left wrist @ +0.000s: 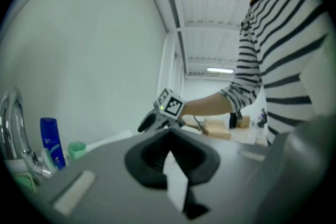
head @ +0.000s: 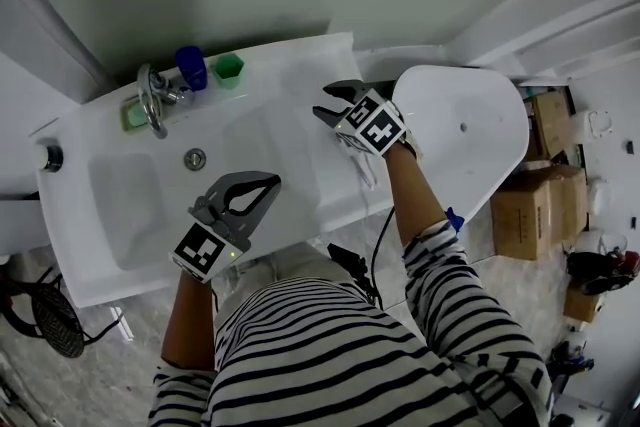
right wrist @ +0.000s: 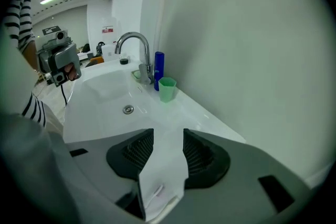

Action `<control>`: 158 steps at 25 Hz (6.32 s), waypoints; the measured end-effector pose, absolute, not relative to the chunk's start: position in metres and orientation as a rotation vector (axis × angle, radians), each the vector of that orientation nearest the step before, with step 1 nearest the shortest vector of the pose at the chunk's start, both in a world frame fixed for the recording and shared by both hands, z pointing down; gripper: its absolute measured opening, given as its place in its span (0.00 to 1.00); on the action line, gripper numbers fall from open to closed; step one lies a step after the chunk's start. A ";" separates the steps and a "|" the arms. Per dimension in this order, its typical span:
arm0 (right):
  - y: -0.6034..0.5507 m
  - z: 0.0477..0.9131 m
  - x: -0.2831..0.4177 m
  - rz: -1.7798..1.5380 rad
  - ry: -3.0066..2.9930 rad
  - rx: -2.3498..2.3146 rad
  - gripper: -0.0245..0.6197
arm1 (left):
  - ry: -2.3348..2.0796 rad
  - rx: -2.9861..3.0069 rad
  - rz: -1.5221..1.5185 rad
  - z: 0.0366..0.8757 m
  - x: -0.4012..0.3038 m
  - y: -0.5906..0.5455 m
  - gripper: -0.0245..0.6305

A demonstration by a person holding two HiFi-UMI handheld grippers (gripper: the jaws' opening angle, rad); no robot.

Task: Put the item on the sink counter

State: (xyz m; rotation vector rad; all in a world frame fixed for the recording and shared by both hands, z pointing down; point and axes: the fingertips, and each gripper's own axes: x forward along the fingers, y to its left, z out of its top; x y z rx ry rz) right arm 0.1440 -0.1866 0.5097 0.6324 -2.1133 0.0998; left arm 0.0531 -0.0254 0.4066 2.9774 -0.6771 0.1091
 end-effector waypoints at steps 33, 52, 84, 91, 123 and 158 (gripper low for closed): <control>-0.113 0.636 0.239 0.545 -1.844 0.787 0.20 | -0.650 2.975 0.194 0.418 0.070 -0.010 0.05; -0.113 0.666 0.246 0.599 -1.702 0.760 0.13 | -0.659 2.964 0.213 0.423 0.070 -0.013 0.05; -0.159 0.581 0.188 0.617 -1.907 0.873 0.07 | -0.716 2.945 0.201 0.420 0.051 -0.014 0.05; -0.177 0.554 0.156 0.560 -1.990 0.862 0.07 | -0.749 2.936 0.196 0.420 0.040 -0.016 0.05; -0.239 0.476 0.041 0.450 -2.374 0.817 0.08 | -0.859 2.883 0.239 0.429 0.014 -0.022 0.05; -0.320 0.421 -0.039 0.321 -2.846 0.931 0.07 | -0.933 2.800 0.267 0.450 0.001 -0.048 0.05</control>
